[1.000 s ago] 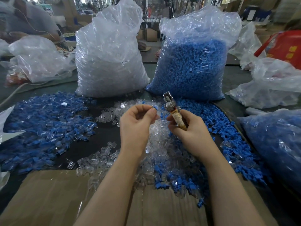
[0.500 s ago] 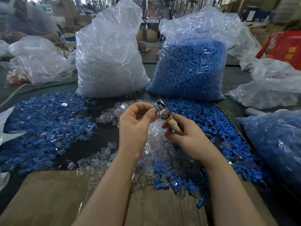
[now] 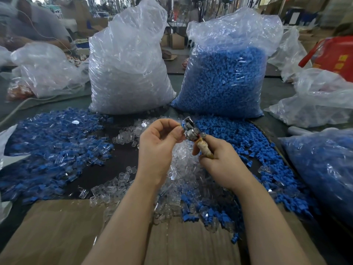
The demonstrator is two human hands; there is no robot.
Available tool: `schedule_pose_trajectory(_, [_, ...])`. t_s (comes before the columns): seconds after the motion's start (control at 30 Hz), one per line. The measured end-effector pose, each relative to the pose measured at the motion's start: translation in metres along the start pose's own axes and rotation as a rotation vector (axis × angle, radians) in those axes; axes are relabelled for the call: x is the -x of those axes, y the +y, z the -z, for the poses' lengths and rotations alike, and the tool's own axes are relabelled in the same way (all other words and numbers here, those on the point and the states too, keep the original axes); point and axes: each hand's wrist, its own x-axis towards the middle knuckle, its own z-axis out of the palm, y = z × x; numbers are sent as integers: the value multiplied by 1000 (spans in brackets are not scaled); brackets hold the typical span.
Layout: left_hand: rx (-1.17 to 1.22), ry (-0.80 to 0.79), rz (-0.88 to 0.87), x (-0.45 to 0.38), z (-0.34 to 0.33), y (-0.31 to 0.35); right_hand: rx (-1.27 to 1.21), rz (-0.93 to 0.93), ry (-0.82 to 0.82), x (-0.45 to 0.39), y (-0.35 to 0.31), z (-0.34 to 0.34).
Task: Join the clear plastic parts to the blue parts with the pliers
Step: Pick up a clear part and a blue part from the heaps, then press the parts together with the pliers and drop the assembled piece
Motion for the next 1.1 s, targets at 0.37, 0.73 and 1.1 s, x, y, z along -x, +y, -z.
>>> schedule_pose_trajectory(0.37, [264,230,331,-11,22,0,132,-24,146,-3,6,1])
schedule_pose_trajectory(0.73, [887,909,406,-20,93,3,603,-377,276,-2,24,15])
schedule_pose_trajectory(1.1, [900,891,293,-25,102,-6,750,-695,222,3,35,18])
